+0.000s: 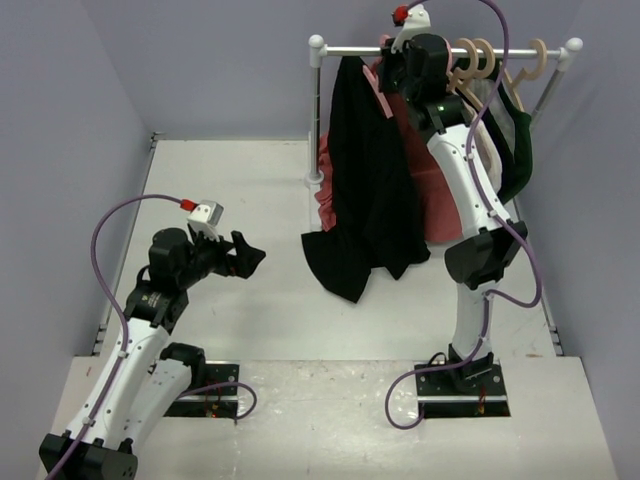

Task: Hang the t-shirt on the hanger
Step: Place the hanger at the clothesline, then reset both arms

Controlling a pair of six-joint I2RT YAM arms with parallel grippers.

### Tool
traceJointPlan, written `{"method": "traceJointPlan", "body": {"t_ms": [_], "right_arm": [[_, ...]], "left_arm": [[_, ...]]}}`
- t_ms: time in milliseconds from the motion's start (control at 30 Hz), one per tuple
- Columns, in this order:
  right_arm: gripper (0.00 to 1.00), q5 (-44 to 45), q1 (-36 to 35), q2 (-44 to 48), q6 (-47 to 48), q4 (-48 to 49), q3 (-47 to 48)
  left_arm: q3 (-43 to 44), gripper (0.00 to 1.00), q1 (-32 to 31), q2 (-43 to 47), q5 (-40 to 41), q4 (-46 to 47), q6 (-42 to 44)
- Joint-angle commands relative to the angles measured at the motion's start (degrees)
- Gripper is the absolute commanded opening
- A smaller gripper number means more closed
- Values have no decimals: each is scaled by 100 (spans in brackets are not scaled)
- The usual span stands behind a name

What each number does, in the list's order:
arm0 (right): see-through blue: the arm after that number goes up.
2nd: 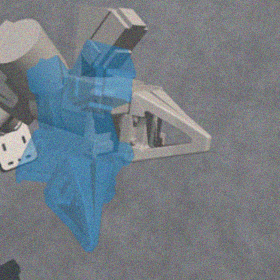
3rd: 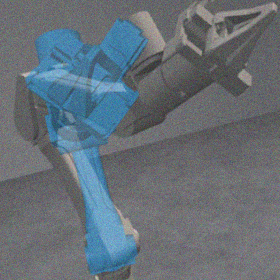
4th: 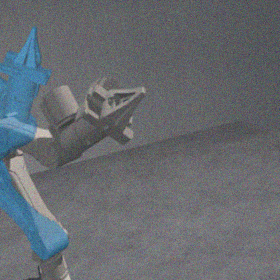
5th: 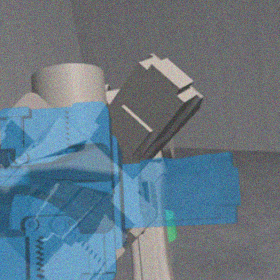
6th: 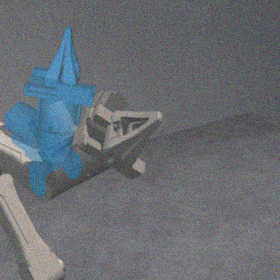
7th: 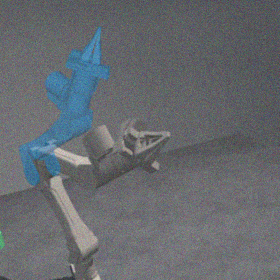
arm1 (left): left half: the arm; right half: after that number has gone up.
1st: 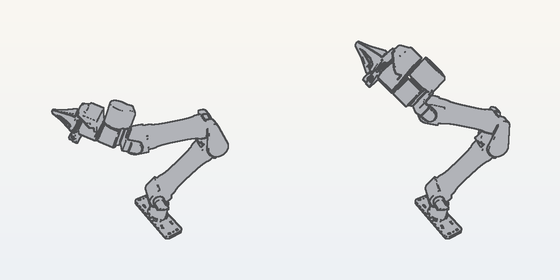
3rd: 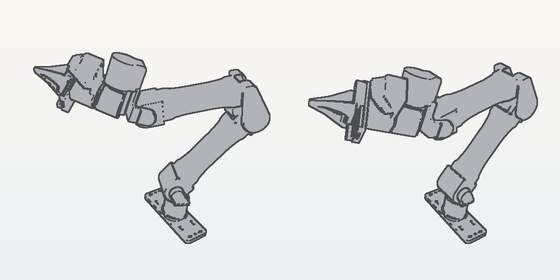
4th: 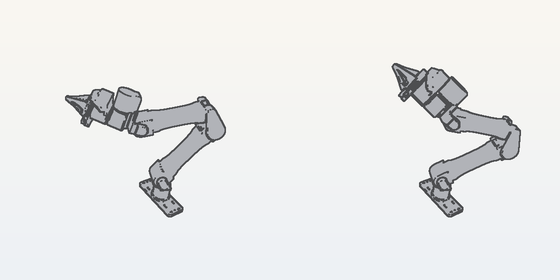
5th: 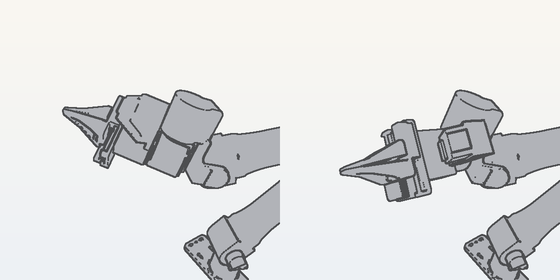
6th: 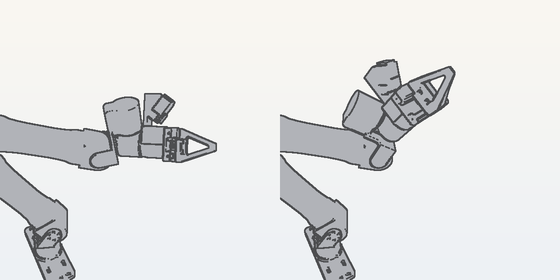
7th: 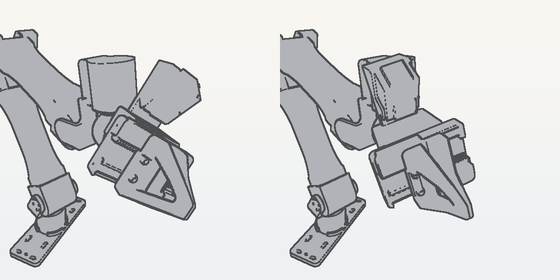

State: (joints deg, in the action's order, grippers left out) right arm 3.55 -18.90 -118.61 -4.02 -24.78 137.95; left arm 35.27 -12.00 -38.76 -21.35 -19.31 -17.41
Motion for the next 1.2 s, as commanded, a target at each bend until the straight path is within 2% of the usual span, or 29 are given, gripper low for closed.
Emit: {"method": "traceJointPlan", "body": {"t_ms": [0,100,167,233,333,400,433,600,700,833,933,1100,1167], "right_arm": [[0,111,-9,-98,-81,620,427],[0,93,-14,125,-108,749,-6],[3,94,-27,355,-135,1013,-699],[26,146,-57,581,-157,1097,-1025],[67,242,-140,958,-169,1133,-1397],[85,306,-220,1439,-193,1197,-1974],[88,325,-252,1793,-208,1228,-2158],[99,503,-281,3431,-461,1280,-3453],[99,631,-281,4615,-583,1124,-4382],[99,937,-281,6002,-895,383,-5711],[99,1500,-281,7203,-1255,-289,-6524],[99,1316,-281,8418,-1303,-972,-7401],[99,1515,-281,8651,-1329,-1185,-7579]], "left_arm": [[51,100,-39,26,-115,182,97],[51,100,-40,27,-115,182,106],[51,100,-40,18,-96,182,105],[59,100,-37,12,-11,179,94],[111,100,12,-8,250,130,88],[176,100,116,-88,706,-14,57],[194,100,163,-108,825,-40,47],[323,100,521,-178,1599,-188,-42],[427,100,613,-198,2480,-335,-122],[481,100,628,-64,3432,-338,-135],[481,100,620,112,3679,-250,-105],[595,100,620,211,3795,-187,79],[674,100,620,177,3761,-230,88]]}}
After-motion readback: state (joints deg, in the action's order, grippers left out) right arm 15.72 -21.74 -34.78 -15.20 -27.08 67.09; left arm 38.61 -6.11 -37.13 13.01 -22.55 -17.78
